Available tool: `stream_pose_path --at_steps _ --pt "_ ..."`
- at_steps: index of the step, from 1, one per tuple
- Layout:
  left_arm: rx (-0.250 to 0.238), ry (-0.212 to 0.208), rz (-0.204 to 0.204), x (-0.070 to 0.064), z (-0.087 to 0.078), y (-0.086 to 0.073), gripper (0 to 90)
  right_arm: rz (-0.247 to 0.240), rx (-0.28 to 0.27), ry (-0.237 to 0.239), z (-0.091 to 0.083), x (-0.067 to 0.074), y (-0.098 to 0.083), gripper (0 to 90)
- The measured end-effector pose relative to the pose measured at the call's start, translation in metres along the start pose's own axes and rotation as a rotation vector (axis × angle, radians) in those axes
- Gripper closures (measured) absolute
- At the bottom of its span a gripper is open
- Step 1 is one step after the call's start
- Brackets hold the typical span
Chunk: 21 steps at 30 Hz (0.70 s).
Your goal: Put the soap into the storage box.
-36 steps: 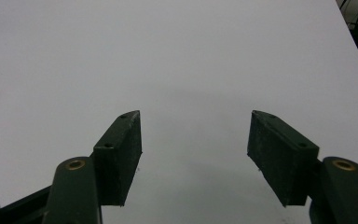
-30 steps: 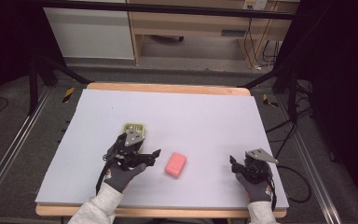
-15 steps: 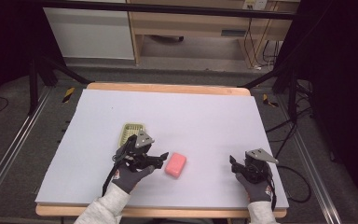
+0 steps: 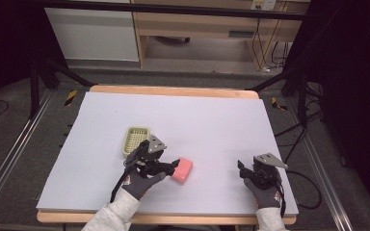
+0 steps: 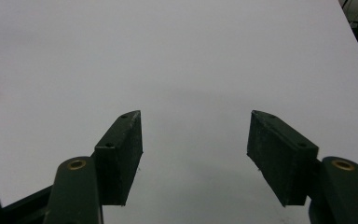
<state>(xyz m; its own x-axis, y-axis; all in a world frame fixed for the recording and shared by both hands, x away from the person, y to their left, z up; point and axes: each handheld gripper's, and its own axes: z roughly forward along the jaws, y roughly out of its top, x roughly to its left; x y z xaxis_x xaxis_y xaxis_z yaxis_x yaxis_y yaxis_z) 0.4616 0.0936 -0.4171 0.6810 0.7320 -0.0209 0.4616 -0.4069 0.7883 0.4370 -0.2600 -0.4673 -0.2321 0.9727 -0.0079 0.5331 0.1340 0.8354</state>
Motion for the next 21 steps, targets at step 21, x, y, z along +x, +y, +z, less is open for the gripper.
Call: stream_pose_path --at_steps 21 --pt "0.041 -0.014 0.026 -0.015 0.016 0.000 22.3 0.003 0.006 0.007 0.000 0.000 0.000 36.2"
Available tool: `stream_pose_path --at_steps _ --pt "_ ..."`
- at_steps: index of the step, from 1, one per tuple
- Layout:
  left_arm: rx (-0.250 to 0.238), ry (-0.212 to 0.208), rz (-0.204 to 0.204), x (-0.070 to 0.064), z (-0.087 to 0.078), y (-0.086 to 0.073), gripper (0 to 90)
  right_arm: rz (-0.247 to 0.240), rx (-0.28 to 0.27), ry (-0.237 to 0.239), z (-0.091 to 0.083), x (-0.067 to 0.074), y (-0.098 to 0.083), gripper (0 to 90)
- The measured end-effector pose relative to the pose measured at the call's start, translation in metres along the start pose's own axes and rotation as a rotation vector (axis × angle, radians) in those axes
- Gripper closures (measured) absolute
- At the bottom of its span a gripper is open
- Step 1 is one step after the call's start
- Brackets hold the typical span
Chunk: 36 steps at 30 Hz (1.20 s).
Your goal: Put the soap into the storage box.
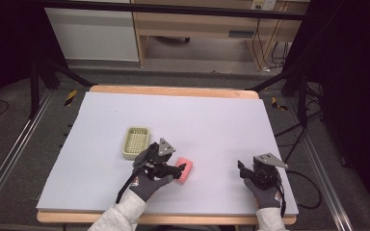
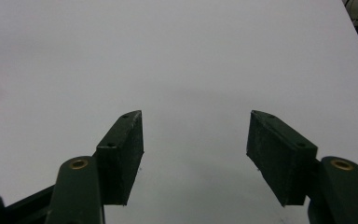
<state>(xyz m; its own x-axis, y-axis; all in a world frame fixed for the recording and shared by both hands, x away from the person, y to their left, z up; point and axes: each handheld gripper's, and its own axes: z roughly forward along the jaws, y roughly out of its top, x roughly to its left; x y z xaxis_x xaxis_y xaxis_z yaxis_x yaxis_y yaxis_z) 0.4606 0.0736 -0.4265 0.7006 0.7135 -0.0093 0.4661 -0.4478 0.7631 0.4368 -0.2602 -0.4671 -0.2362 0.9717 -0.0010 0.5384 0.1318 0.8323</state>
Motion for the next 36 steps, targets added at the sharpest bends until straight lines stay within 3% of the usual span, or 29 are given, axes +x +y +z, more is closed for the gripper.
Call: stream_pose_path --at_steps 36 --pt "0.106 -0.006 0.010 -0.014 0.036 -0.005 20.9 0.005 0.008 0.011 0.001 0.000 0.000 36.8"
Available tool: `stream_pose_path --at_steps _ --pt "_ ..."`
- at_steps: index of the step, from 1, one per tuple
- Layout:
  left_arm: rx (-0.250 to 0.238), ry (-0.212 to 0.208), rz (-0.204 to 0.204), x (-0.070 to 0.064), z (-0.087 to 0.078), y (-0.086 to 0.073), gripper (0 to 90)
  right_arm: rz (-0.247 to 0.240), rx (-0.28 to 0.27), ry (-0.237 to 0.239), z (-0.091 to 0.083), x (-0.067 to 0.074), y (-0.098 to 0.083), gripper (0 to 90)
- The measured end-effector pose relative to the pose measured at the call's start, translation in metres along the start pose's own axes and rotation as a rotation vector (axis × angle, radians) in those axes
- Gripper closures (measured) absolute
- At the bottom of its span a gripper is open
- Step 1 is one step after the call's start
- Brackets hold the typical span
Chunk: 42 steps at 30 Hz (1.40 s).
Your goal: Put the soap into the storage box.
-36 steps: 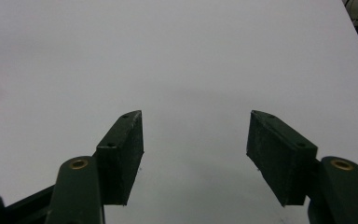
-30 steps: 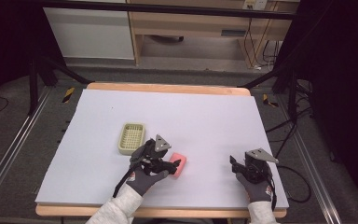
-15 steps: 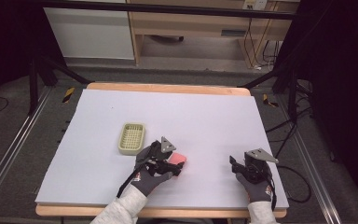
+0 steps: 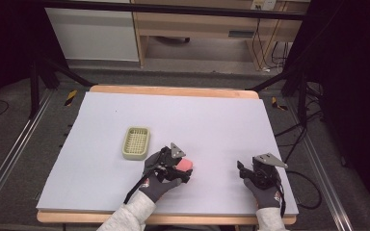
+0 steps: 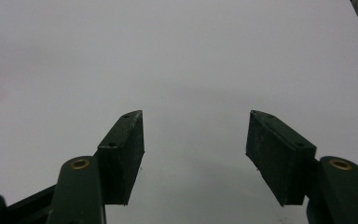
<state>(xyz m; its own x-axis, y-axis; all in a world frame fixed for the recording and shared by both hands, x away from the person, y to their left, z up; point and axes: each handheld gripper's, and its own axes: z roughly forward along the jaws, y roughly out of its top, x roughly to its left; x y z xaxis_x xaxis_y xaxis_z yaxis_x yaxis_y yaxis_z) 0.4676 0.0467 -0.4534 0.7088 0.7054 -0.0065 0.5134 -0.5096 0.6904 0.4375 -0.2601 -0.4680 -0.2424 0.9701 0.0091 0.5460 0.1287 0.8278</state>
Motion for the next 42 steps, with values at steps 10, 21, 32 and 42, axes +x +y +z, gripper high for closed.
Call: stream_pose_path --at_steps 10,21,32,42 --pt "0.032 0.005 -0.002 -0.002 0.009 -0.001 20.7 -0.001 0.004 0.001 0.000 0.000 0.000 36.8" --pt "0.053 -0.006 -0.026 -0.001 0.015 -0.006 23.6 0.001 0.008 0.005 0.001 0.000 0.000 36.8" --pt "0.063 -0.003 -0.035 -0.002 0.013 -0.007 29.6 0.000 0.011 0.007 0.001 0.001 0.000 36.8" --pt "0.076 -0.014 -0.035 -0.001 0.012 -0.008 36.3 -0.001 0.011 0.007 0.001 0.001 0.000 36.9"
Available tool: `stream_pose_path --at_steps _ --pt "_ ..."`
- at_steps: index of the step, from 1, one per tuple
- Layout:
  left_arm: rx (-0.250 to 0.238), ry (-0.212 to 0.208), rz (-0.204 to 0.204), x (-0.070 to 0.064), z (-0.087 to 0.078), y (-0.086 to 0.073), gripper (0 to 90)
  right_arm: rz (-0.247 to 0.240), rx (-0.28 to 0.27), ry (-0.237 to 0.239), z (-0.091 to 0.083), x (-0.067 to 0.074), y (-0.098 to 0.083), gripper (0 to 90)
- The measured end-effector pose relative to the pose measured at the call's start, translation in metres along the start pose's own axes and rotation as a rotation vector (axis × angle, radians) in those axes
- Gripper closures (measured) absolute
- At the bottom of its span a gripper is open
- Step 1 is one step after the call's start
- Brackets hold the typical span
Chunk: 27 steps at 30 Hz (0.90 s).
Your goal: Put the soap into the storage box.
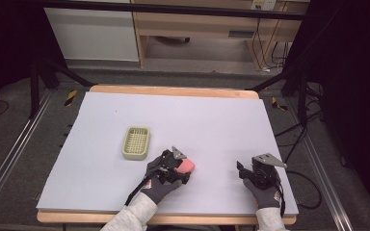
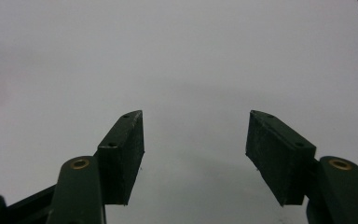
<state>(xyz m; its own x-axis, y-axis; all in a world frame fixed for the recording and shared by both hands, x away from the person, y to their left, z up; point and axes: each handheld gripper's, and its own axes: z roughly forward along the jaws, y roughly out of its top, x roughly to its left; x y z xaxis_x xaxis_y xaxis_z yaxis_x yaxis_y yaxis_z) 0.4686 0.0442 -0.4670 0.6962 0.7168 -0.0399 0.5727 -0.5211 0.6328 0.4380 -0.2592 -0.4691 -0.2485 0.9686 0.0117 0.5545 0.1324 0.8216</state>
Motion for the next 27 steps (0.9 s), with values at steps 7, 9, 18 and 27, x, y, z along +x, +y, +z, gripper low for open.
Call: stream_pose_path --at_steps 7,9,18,27 --pt "0.005 0.003 0.010 -0.0012 0.0002 0.0007 36.5 0.001 0.001 0.001 0.0001 0.0002 0.0000 36.9" --pt "0.007 0.003 0.019 -0.0013 0.0004 0.0009 36.4 0.001 0.001 0.001 0.0001 0.0003 0.0001 36.9" --pt "0.017 0.015 0.049 -0.0033 0.0040 0.0056 34.5 -0.001 0.000 0.001 0.0001 -0.0004 0.0001 36.9" --pt "0.031 0.015 0.067 -0.0027 0.0082 0.0062 35.5 0.001 0.000 0.004 0.0000 -0.0006 0.0002 37.0"
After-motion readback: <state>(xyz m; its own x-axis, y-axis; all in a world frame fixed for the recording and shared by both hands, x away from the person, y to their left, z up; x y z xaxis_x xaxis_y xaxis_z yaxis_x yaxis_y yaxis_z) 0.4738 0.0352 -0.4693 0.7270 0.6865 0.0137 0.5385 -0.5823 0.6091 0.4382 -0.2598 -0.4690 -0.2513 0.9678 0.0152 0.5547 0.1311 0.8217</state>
